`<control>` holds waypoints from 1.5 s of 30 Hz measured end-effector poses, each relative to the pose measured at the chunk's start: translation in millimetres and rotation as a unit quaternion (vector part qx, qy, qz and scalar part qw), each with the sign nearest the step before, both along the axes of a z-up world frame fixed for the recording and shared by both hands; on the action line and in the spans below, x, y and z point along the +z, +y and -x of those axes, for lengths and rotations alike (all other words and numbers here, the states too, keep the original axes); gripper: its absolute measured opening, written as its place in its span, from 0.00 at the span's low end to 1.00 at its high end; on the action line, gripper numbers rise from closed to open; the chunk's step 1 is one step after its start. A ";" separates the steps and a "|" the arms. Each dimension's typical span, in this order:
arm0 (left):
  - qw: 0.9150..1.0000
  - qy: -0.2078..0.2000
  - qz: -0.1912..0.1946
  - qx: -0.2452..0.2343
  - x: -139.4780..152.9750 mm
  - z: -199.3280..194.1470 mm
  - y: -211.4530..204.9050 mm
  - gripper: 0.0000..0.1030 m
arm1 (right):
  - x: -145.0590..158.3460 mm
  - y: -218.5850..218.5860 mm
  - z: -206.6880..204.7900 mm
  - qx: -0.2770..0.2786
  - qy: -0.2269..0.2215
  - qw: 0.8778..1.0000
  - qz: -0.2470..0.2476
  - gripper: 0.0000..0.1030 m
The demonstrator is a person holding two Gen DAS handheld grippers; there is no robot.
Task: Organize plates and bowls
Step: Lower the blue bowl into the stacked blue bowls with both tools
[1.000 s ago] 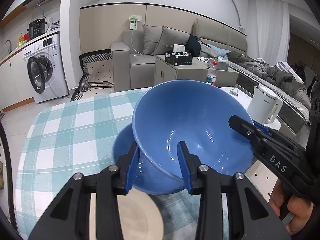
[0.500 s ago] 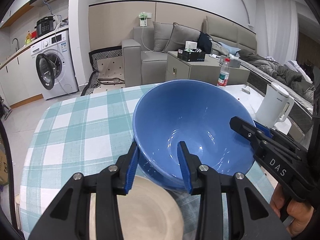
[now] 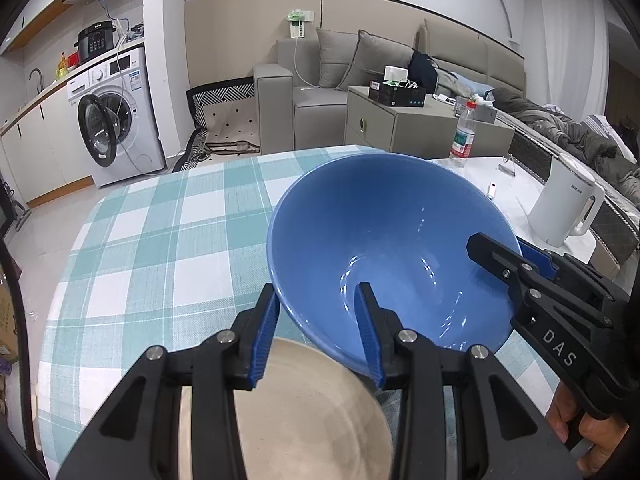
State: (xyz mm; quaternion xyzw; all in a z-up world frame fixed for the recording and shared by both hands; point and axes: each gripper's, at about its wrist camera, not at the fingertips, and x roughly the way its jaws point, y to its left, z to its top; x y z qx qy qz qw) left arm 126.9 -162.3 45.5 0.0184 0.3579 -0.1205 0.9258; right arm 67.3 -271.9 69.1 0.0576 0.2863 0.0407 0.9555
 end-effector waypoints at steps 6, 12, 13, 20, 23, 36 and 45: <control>1.000 0.004 -0.004 -0.002 -2.9 -1.3 -0.9 0.36 | -4.7 -0.7 -2.8 -0.001 0.005 1.000 -0.001 0.26; 1.000 0.010 -0.008 -0.004 -5.6 -4.0 -3.5 0.36 | -10.0 -4.5 -7.2 -0.004 0.019 1.000 -0.007 0.26; 1.000 0.011 -0.009 -0.004 -6.1 -4.6 -3.9 0.36 | -10.1 -4.6 -7.9 -0.004 0.020 1.000 -0.007 0.26; 1.000 0.014 -0.014 -0.005 -8.5 -5.9 -5.0 0.37 | -14.2 -4.2 -8.8 -0.004 0.028 1.000 0.001 0.28; 1.000 0.015 -0.017 -0.005 -10.1 -5.8 -5.3 0.37 | -16.1 -1.8 -8.7 -0.005 0.031 0.999 0.009 0.29; 0.999 0.015 -0.029 -0.012 -15.7 -6.2 -8.4 0.38 | -20.8 3.4 -8.5 -0.004 0.036 0.999 0.031 0.41; 0.999 0.029 -0.009 -0.010 -17.0 -9.3 -3.9 0.41 | -22.3 0.5 -7.9 0.012 0.040 0.999 0.022 0.67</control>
